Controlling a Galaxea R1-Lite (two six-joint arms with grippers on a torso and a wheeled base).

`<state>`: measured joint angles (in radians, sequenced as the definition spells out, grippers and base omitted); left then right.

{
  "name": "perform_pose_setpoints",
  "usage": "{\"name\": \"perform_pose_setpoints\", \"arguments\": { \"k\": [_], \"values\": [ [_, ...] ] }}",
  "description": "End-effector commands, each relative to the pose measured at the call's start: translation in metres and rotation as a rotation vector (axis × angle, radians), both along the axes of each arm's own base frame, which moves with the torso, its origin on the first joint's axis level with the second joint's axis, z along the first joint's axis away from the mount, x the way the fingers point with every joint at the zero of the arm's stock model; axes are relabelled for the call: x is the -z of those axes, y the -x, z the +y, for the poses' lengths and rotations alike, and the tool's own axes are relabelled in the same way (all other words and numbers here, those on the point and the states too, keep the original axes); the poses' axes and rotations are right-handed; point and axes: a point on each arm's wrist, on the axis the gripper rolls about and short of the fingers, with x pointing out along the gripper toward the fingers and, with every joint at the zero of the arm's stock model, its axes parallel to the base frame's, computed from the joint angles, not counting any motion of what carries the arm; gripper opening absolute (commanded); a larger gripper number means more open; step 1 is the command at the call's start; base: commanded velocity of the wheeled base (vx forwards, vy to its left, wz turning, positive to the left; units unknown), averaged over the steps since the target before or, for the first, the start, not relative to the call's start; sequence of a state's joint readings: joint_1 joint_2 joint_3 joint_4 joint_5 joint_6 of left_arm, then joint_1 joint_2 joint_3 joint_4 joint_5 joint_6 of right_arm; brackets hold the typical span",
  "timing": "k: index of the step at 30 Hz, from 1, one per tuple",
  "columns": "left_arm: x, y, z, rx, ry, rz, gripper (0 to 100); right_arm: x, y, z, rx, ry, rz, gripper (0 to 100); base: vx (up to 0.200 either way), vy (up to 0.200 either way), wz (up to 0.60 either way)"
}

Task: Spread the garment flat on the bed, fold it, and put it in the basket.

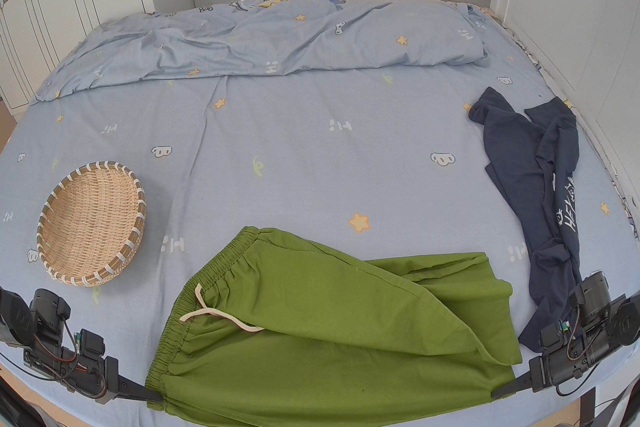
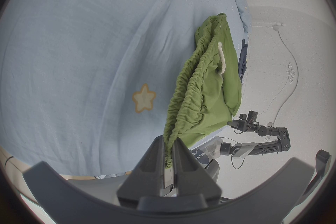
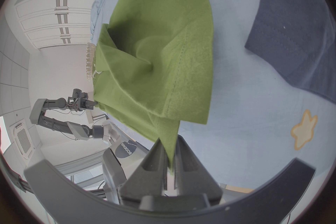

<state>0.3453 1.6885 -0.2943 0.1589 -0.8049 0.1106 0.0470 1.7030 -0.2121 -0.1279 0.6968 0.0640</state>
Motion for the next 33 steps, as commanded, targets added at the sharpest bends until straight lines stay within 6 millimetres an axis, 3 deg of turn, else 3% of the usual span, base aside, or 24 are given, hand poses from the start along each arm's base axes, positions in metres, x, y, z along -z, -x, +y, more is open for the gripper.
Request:
{"name": "perform_pose_setpoints", "arguments": {
  "k": [1, 13, 14, 24, 27, 32, 33],
  "values": [
    [0.002, 0.004, -0.002, 0.003, -0.013, 0.02, 0, 0.005, 0.0, 0.002, -0.014, 0.016, 0.029, 0, 0.0, 0.0, 0.0],
    [0.003, 0.008, -0.003, 0.008, -0.045, 0.042, 0, 0.006, 0.002, 0.002, -0.016, 0.018, 0.031, 0, 0.0, 0.0, 0.0],
    [0.003, 0.009, -0.003, 0.01, -0.046, 0.042, 100, 0.006, 0.002, 0.002, -0.016, 0.018, 0.031, 100, 0.0, 0.0, 0.0],
    [0.002, 0.008, -0.002, 0.013, -0.051, 0.03, 100, 0.005, 0.006, 0.001, -0.011, 0.008, 0.014, 100, 0.0, 0.0, 0.0],
    [-0.005, 0.008, 0.0, -0.008, -0.066, -0.015, 100, 0.0, 0.011, 0.0, -0.01, 0.005, -0.06, 100, 0.0, 0.0, 0.0],
    [-0.043, 0.011, -0.001, -0.019, -0.11, -0.132, 100, -0.032, 0.023, -0.004, 0.026, 0.004, -0.31, 100, 0.0, 0.0, 0.0],
    [-0.043, 0.011, -0.001, -0.019, -0.11, -0.132, 100, -0.032, 0.023, -0.004, 0.026, 0.004, -0.31, 100, 0.0, 0.0, 0.0]
  ]
}}
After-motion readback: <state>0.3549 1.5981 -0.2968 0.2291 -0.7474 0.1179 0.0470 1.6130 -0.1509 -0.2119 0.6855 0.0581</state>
